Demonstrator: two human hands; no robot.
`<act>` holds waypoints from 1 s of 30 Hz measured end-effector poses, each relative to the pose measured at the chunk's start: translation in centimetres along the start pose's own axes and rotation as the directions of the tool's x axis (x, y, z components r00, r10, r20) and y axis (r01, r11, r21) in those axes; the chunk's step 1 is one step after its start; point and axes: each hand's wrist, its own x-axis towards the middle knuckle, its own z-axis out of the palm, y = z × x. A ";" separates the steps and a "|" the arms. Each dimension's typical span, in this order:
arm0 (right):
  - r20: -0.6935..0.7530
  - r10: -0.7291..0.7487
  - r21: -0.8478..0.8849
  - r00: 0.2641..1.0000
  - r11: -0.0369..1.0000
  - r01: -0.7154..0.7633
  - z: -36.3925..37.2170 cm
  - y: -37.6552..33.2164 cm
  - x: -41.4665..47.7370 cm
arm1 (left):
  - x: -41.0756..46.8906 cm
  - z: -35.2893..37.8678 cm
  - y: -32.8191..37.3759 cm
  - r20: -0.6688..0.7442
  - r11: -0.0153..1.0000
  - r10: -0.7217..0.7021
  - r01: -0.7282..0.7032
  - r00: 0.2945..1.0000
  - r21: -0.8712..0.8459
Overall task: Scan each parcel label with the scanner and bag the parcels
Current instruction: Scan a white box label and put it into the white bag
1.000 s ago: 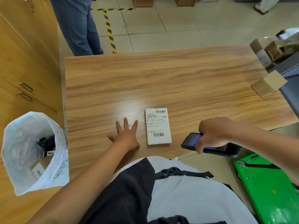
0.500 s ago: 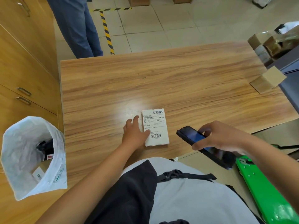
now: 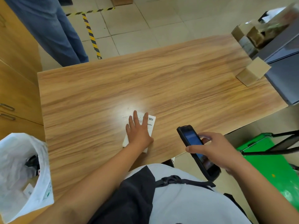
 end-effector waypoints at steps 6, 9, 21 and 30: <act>0.013 -0.029 0.085 0.999 0.996 0.028 0.4 -0.3 0.9 | -1.6 -0.8 -4.9 -0.082 0.994 -0.105 0.104 0.991 -0.020; 0.062 -0.068 0.075 0.996 0.995 0.063 1.5 -1.1 2.0 | -2.6 -1.5 -7.6 -0.103 0.983 -0.183 0.179 0.978 -0.042; 0.264 -0.322 -0.005 0.909 0.942 0.335 8.2 -9.3 3.6 | -9.2 -6.4 -25.0 -0.164 0.694 -0.675 0.543 0.720 -0.473; 0.293 -0.360 -0.077 0.886 0.915 0.397 11.4 -11.8 3.2 | -11.8 -9.8 -37.8 -0.043 0.416 -0.871 0.688 0.489 -0.594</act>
